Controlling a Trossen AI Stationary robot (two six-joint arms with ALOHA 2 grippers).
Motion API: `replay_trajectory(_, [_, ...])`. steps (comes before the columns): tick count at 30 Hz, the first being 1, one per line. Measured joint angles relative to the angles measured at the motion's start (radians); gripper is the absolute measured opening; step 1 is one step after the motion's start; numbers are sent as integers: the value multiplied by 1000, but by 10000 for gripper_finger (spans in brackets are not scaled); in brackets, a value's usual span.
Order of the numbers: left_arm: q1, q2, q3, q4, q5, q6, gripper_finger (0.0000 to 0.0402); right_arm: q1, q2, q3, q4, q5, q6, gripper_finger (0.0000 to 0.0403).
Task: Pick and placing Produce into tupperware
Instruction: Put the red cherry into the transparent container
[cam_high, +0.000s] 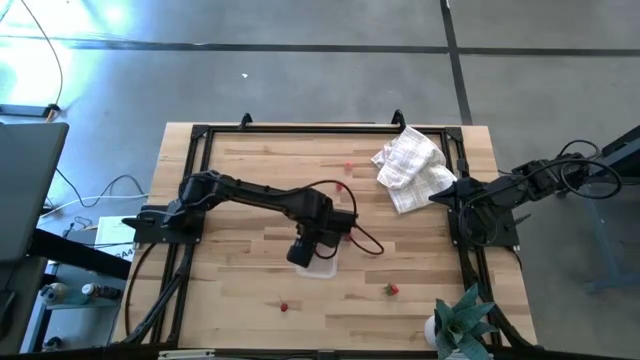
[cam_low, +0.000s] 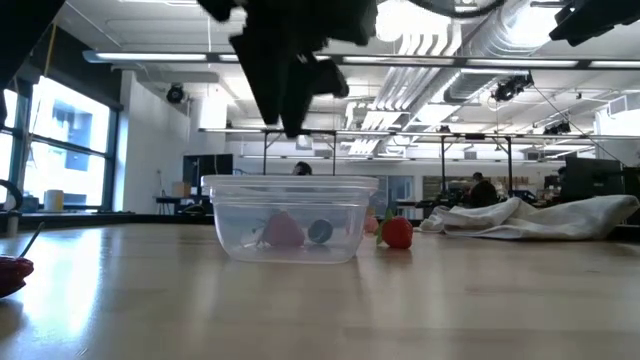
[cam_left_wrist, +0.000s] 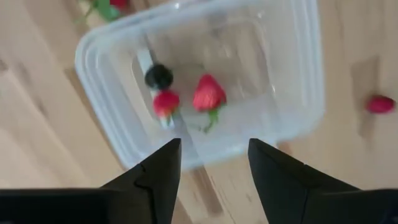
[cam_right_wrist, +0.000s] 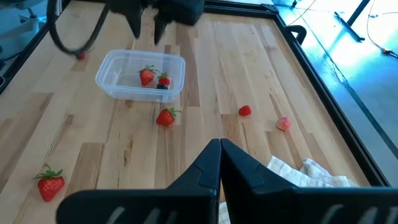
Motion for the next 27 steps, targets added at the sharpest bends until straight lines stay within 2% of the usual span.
replay_trajectory(8, [-78, 0, 176, -184, 71, 17, 165, 0, 0, 0, 0, 0, 0, 0])
replay_trajectory(16, [-248, -2, 293, -186, 75, 58, 149, 0, 0, 0, 0, 0, 0, 0])
replay_trajectory(21, [-370, -2, 296, -186, 1, -81, 141, 0, 0, 0, 0, 0, 0, 0])
replay_trajectory(27, [-490, -2, 296, -186, -116, -401, 140, 0, 0, 0, 0, 0, 0, 0])
